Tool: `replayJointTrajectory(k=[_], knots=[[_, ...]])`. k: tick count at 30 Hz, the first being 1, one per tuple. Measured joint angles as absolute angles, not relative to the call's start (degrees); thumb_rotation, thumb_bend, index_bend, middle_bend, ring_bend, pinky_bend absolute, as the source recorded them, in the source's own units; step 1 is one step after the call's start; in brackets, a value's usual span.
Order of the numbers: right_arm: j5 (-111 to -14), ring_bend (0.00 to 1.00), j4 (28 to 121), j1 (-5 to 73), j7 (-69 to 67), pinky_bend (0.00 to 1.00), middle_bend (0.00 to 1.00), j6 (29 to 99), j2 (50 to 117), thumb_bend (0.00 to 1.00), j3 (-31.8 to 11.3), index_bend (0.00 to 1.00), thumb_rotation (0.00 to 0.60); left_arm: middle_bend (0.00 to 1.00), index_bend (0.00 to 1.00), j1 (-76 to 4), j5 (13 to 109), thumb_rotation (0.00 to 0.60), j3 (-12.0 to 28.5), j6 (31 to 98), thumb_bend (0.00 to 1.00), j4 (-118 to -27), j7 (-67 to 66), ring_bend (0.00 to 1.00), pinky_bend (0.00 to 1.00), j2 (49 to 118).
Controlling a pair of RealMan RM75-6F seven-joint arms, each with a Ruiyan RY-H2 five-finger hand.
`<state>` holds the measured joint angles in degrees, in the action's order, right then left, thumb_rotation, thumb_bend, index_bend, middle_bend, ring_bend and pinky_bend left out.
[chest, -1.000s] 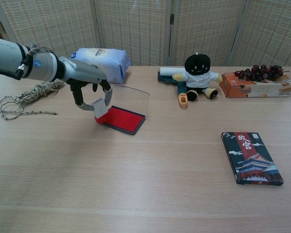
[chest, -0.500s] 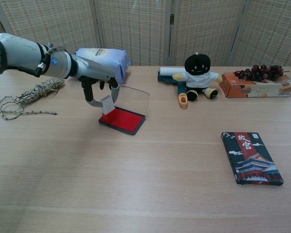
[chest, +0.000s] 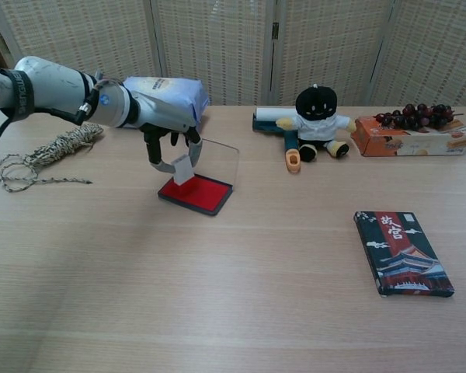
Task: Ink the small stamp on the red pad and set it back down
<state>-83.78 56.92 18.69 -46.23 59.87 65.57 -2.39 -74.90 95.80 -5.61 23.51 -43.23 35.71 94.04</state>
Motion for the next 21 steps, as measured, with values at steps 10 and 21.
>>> replayJointTrajectory(k=[10,21], knots=[[-83.7,0.0,56.5,18.5,-46.8,0.0,0.0,59.7,65.6,0.39,-2.3,0.02,0.6,0.29,0.68,-75.7,98.6,0.6,-10.2,26.6,0.38,-36.9,43.4,0.18,0.25,97.2],[-83.9,0.0,56.7,18.6,-46.6,0.0,0.0,59.5,65.5,0.39,-2.2,0.02,0.6,0.3,0.68,-75.1,100.0,0.6,-13.2,29.9,0.38,-33.4,46.9,0.18,0.25,99.0]])
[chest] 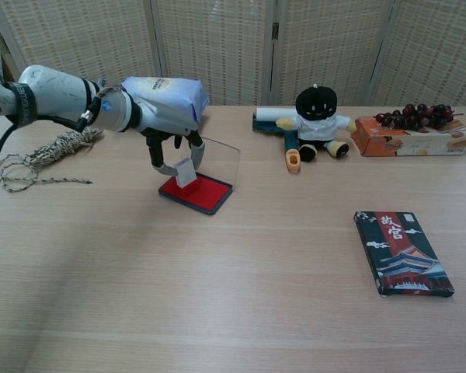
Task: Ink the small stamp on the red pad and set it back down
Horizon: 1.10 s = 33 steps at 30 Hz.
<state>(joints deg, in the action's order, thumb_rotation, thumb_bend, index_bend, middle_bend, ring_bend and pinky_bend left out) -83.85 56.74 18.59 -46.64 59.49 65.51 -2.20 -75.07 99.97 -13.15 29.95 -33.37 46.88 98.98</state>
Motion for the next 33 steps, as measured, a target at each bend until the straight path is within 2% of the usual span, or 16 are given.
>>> replayJointTrajectory(k=[18,25,33], knots=[[-83.5,0.0,56.9,18.6,-46.1,0.0,0.0,59.0,65.5,0.39,-2.3,0.02,0.6,0.32,0.69,-72.1,98.1,0.6,-12.7,32.9,0.38,-31.9,45.2,0.18,0.25,100.0],[-82.3,0.0,56.0,18.3,-47.4,0.0,0.0,58.1,64.9,0.44,-2.6,0.02,0.6,0.32,0.69,-71.3,97.4,0.6,-12.1,33.1,0.38,-32.2,43.0,0.18,0.25,100.3],[-77.6,0.0,53.8,15.8,-50.4,0.0,0.0,58.6,63.3,0.46,-5.1,0.02,0.6,0.32,0.69,-70.1,95.5,0.6,-10.3,33.1,0.38,-34.1,36.9,0.18,0.25,100.0]])
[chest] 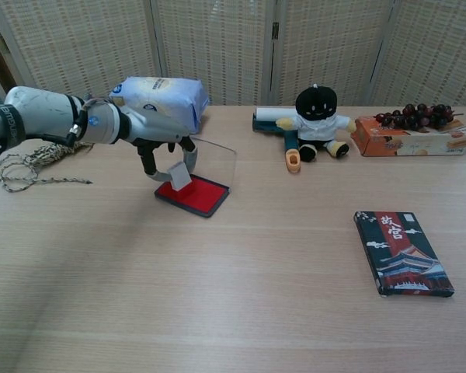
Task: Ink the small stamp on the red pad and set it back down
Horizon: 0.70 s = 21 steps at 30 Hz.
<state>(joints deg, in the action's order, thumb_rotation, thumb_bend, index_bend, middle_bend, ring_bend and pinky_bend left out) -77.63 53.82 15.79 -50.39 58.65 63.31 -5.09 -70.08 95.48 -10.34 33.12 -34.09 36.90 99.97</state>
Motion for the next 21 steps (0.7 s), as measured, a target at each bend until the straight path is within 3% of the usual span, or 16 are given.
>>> replayJointTrajectory(k=[12,21], knots=[[-77.2,0.0,54.7,14.2,-50.2,0.0,0.0,60.3,62.2,0.45,-6.4,0.02,0.6,0.32,0.69,-68.0,92.0,0.6,-7.0,32.9,0.38,-37.0,29.1,0.18,0.25,100.1],[-78.2,0.0,53.8,14.8,-49.9,0.0,0.0,59.3,63.2,0.45,-6.3,0.02,0.6,0.32,0.69,-68.0,89.5,0.6,-4.2,32.6,0.38,-45.3,19.4,0.19,0.25,95.2]])
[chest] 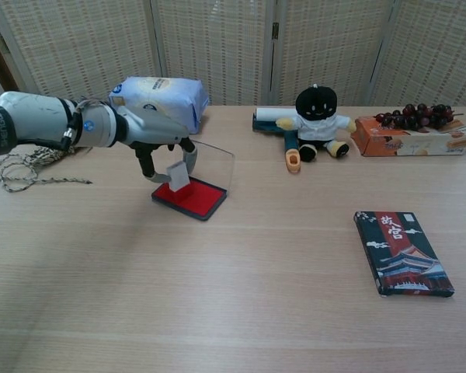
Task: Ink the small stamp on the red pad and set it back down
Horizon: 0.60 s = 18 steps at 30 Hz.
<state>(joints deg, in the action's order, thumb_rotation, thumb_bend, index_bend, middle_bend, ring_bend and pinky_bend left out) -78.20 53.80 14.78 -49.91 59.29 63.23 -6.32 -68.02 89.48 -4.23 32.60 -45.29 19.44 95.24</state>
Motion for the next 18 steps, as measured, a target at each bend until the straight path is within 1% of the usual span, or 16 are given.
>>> replayJointTrajectory(k=[6,11,15,18], knots=[[-78.4,0.0,53.8,15.0,-49.2,0.0,0.0,59.1,63.5,0.45,-6.4,0.02,0.6,0.33,0.69,-67.3,84.8,0.6,-1.8,31.4,0.38,-54.6,8.6,0.19,0.26,89.8],[-78.6,0.0,54.4,15.0,-48.5,0.0,0.0,59.1,63.4,0.45,-6.4,0.02,0.6,0.33,0.69,-65.5,78.7,0.6,-0.2,31.6,0.38,-63.0,-1.7,0.19,0.27,84.5],[-78.5,0.0,55.1,15.0,-48.1,0.0,0.0,59.2,63.2,0.45,-6.5,0.02,0.6,0.33,0.69,-63.1,73.3,0.6,0.4,33.8,0.38,-69.4,-9.4,0.2,0.27,80.7],[-78.4,0.0,56.2,14.9,-47.6,0.0,0.0,59.5,62.9,0.45,-6.7,0.02,0.6,0.33,0.69,-60.7,69.5,0.6,0.6,37.3,0.38,-74.2,-14.8,0.2,0.27,78.1]])
